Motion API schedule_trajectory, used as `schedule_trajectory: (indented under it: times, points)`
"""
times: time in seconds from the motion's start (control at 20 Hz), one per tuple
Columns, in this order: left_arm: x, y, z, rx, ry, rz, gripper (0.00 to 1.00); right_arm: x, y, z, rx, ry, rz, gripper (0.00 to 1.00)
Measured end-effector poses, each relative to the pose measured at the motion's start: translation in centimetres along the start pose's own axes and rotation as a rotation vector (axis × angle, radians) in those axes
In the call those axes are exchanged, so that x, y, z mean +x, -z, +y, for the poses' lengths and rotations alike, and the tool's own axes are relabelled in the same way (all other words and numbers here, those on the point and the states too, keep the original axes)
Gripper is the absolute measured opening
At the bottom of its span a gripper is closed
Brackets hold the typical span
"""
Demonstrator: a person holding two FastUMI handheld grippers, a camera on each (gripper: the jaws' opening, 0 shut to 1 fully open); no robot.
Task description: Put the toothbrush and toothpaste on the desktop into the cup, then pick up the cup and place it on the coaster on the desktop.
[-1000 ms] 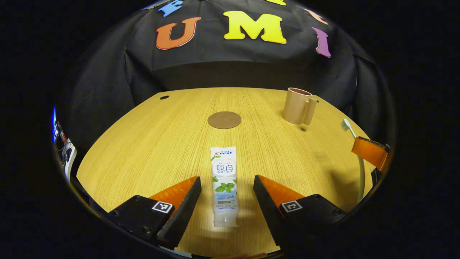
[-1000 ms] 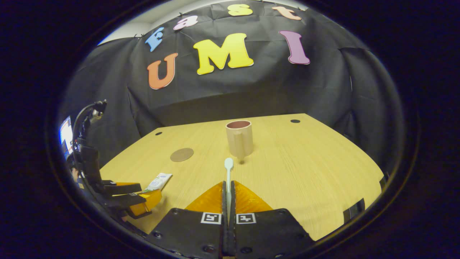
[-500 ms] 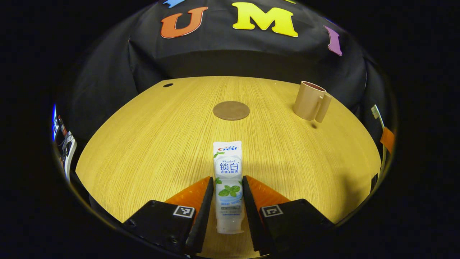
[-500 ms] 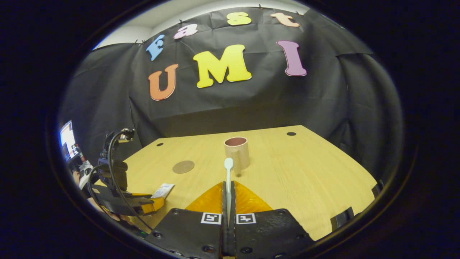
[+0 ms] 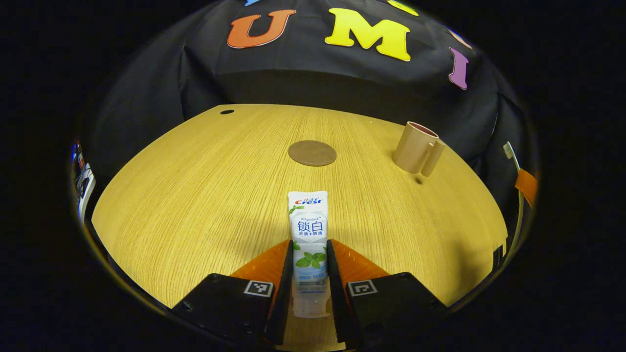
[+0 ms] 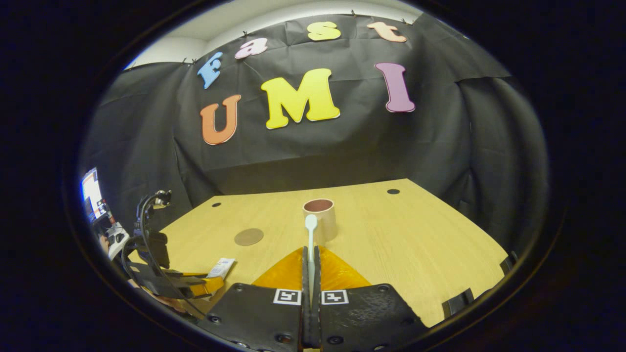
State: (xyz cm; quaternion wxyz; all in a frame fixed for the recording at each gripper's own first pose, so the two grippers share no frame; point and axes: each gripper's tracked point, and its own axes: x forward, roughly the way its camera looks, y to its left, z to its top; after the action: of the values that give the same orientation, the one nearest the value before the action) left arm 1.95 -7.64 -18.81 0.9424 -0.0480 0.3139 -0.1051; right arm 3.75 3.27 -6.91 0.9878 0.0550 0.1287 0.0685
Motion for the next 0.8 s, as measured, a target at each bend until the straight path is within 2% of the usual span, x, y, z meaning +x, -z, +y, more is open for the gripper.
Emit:
schedule_trajectory:
  times: [0.05, 0.15, 0.2, 0.25, 0.3, 0.35, 0.45, 0.5, 0.55, 0.8]
  points:
    - [-0.3, -0.4, 0.1, -0.001, 0.001, -0.023, 0.41, -0.1, -0.2, 0.0, -0.001, -0.001, -0.008, 0.01]
    - [-1.4, -1.7, -0.1, 0.004, 0.008, -0.096, 0.41, -0.4, -1.3, 0.3, -0.005, -0.002, -0.030, 0.00]
    - [-2.0, -2.6, -0.1, 0.022, 0.000, -0.136, 0.41, -0.5, -1.7, 0.5, -0.009, -0.002, -0.042, 0.01]
    - [-2.7, -3.6, -0.2, 0.046, -0.011, -0.181, 0.45, -0.6, -2.3, 0.7, -0.014, -0.006, -0.053, 0.01]
    - [-3.3, -4.7, -0.2, 0.073, -0.022, -0.226, 0.40, -0.5, -2.7, 1.0, -0.016, -0.013, -0.060, 0.00]
    - [-4.0, -5.6, -0.5, 0.094, -0.034, -0.266, 0.40, -0.3, -3.1, 1.2, -0.016, -0.018, -0.064, 0.00]
    - [-5.1, -7.2, -1.4, 0.102, -0.024, -0.318, 0.40, 0.8, -3.7, 1.5, -0.008, -0.031, -0.066, 0.00]
    - [-5.5, -7.9, -1.9, 0.099, -0.009, -0.347, 0.44, 1.4, -4.0, 1.5, 0.000, -0.038, -0.065, 0.00]
    - [-6.0, -8.9, -2.2, 0.101, 0.000, -0.375, 0.40, 2.1, -4.4, 1.4, 0.003, -0.036, -0.066, 0.00]
    - [-6.2, -12.1, -3.0, 0.089, 0.005, -0.428, 0.40, 6.8, -6.9, 1.7, 0.012, -0.065, -0.058, 0.00]
